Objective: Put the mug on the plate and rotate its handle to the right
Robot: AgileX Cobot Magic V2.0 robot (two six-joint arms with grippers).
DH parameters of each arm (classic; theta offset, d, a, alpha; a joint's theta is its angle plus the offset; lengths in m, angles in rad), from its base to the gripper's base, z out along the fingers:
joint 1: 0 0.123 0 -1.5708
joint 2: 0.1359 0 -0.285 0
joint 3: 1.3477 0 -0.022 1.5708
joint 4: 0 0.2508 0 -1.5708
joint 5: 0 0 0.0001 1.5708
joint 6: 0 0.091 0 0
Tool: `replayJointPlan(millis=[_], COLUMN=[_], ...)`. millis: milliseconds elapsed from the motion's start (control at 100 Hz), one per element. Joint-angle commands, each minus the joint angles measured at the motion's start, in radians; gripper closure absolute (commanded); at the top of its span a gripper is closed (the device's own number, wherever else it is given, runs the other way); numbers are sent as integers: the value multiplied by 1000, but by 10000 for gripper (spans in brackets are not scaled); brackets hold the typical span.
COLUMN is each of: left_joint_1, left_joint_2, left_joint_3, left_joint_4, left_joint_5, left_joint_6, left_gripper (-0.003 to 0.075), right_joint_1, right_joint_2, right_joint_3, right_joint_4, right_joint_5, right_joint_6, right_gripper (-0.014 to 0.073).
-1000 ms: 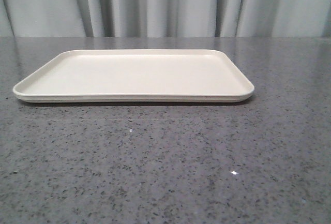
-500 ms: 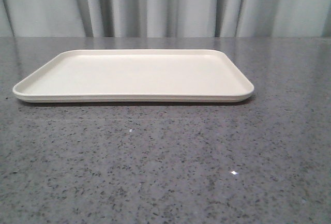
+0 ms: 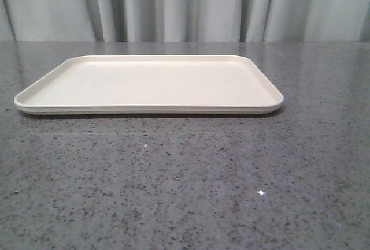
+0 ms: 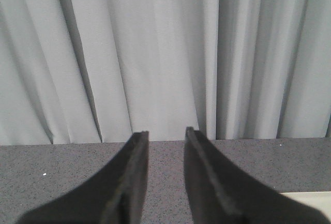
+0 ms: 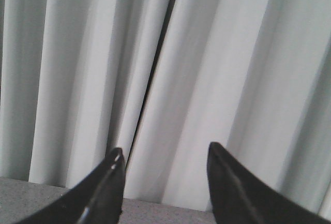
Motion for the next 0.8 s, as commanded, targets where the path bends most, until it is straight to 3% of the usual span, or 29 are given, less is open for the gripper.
replayJointPlan(millis=[0, 110, 620, 790], left_joint_1=[2, 2, 2, 2], left_joint_2=[16, 18, 18, 18], left_joint_3=[-40, -54, -54, -54], left_joint_4=[0, 0, 40, 50], left_joint_5=[-59, -45, 17, 17], left_joint_6=[1, 1, 1, 1], left_gripper=[416, 375, 376, 370], right_joint_1=[2, 2, 2, 2], right_joint_2=[10, 10, 10, 12], right_joint_3=[-31, -31, -32, -71], right_joint_4=[-9, -9, -9, -6], right_joint_5=[-97, -96, -88, -28], right_joint_6=[-8, -8, -8, -7], right_gripper=[209, 209, 209, 156])
